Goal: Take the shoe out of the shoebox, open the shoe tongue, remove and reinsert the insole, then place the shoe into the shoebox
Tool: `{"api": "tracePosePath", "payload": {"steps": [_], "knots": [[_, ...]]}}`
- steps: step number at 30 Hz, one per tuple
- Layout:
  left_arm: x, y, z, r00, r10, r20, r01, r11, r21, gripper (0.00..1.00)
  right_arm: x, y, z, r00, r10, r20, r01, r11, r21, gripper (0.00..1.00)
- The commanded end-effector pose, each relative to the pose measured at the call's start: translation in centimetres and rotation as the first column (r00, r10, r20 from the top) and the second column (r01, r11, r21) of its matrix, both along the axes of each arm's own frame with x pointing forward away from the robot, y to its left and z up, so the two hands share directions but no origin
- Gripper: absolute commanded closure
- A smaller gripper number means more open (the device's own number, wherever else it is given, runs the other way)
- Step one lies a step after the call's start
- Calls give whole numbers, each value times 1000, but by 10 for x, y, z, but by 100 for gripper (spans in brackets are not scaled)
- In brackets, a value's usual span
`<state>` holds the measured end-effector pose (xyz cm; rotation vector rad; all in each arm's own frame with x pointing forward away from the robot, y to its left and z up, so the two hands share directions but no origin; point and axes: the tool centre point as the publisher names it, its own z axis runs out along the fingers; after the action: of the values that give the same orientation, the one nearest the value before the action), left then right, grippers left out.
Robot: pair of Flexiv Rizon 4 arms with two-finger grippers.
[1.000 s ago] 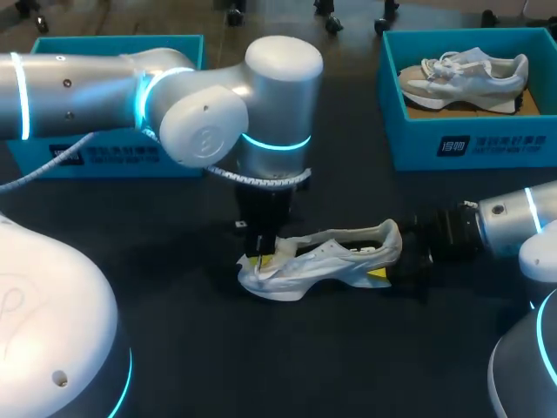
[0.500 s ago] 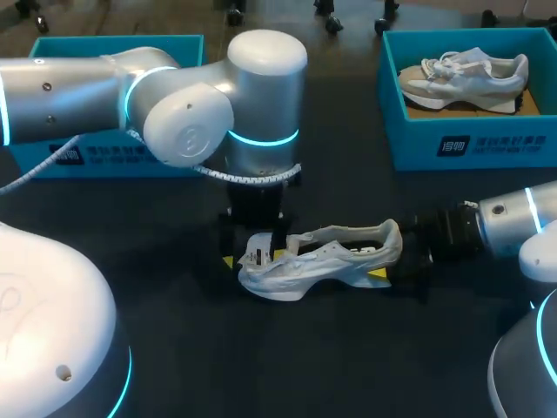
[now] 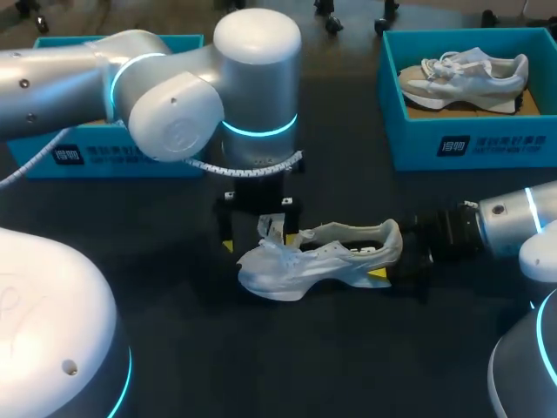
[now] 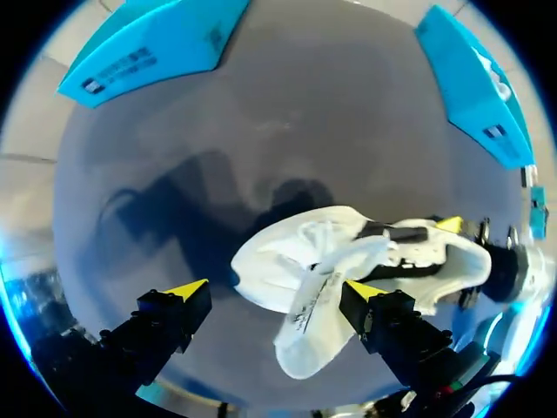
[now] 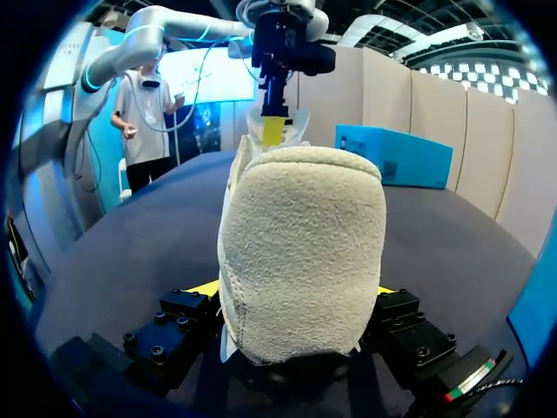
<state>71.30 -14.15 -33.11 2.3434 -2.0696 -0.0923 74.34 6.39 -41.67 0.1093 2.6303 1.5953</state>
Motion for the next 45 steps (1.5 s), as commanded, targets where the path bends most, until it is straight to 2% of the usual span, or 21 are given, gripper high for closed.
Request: {"api": "tracePosePath", "payload": {"steps": [1,8,13,17,26,32,34,35,36,37,38,40,43,45], "knots": [[3,-6,16,994,-104,11,105,994,-29,0,2,1,-5,1000,-1,0,1,1000,-2,100],[15,-20,32,946,-316,73,319,947,-41,0,2,1,-5,1000,-1,0,1,1000,-2,100],[26,-28,50,853,-506,124,516,854,-62,0,2,1,-5,1000,-1,0,1,1000,-2,100],[34,-38,58,780,-605,162,611,792,16,0,2,1,-5,1000,-1,0,1,1000,-2,100],[39,-63,85,525,-837,155,848,530,-11,0,2,1,-5,1000,-1,0,1,1000,-2,100],[33,-85,84,338,-935,111,939,343,28,0,2,1,-5,1000,-1,0,1,1000,-2,100],[32,-90,83,316,-942,113,946,322,37,0,2,1,-5,1000,-1,0,1,1000,-2,100],[30,-100,81,305,-942,140,950,312,25,0,2,1,-5,1000,-1,0,1,1000,-2,100],[28,-105,80,291,-947,140,955,296,20,62,2,1,-5,1000,-1,0,1,1000,-2,100],[26,-109,80,281,-949,146,958,287,25,96,2,1,-5,1000,-1,0,1,1000,-2,100],[23,-112,78,268,-953,144,961,274,28,100,2,1,-5,1000,-1,0,1,1000,-2,100],[19,-118,76,260,-953,154,963,267,26,100,2,1,-5,1000,-1,0,1,1000,-2,100],[17,-124,74,296,-940,168,955,296,-25,100,2,1,-5,1000,-1,0,1,1000,-2,100],[17,-124,74,296,-940,168,955,296,-25,100,2,1,-5,1000,-1,0,1,1000,-2,100]]}}
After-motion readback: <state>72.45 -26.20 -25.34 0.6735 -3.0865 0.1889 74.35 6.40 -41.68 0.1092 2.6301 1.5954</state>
